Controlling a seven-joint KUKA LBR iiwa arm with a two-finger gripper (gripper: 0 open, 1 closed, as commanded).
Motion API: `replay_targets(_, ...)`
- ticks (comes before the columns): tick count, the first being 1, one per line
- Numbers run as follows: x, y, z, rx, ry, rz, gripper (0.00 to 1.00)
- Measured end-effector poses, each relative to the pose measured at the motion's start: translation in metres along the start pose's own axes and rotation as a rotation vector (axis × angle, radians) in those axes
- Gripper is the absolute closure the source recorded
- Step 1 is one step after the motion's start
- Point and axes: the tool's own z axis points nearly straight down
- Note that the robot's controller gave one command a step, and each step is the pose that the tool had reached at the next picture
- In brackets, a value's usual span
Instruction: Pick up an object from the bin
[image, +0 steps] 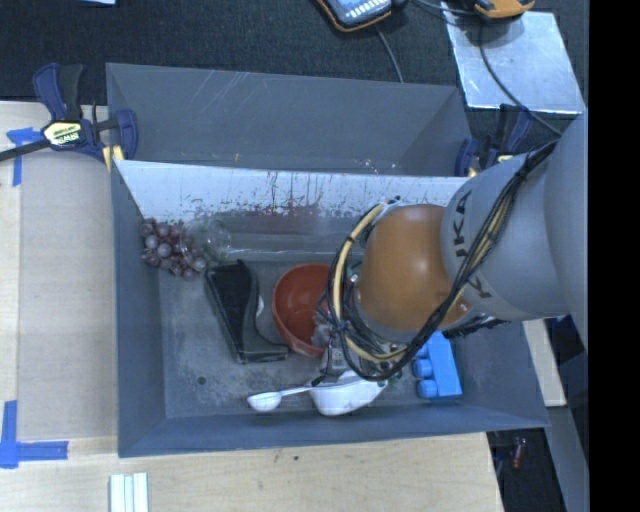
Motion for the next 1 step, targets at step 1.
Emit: replay_targets(1,-0.0011,-0.0005,-0.0491,0.000,0.000,-0.001,1.00)
